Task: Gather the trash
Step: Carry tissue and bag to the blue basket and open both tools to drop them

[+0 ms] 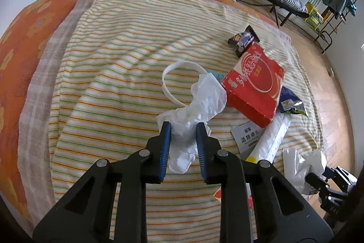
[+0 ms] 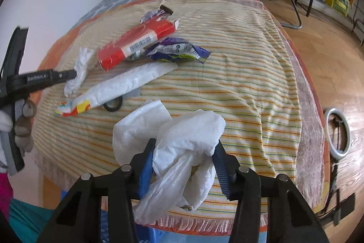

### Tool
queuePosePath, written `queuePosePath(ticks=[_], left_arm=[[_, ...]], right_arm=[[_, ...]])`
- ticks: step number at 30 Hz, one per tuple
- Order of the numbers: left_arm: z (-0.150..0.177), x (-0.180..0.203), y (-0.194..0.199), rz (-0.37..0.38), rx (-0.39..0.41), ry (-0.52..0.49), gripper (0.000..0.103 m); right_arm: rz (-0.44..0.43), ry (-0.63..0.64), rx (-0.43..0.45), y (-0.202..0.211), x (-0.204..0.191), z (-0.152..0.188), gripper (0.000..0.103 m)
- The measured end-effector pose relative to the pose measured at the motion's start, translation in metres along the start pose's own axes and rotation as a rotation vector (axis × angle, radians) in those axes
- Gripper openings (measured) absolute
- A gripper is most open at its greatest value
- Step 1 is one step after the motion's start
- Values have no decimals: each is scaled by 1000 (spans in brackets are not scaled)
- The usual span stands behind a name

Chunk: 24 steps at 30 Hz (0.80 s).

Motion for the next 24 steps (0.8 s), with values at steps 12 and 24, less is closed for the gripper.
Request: queuePosePath(ticks=[12,24], left_arm=[[2,-6,38,64,40,15,21],[41,-17,87,73,81,-58,21]], right_arm=[[-59,-6,103,35,-19,-17,48],[-77,121,114,56,-66,-1,49]])
Point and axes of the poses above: each gripper's, at about its wrist camera, not at the fingertips, and y roughly against the way its jaws point, x to its right, z to its underside, the point moved 10 cm from there along -y, roughly the way its jaws point, and after that the axes turned 8 degrees about -z, right-handed, at the moved point
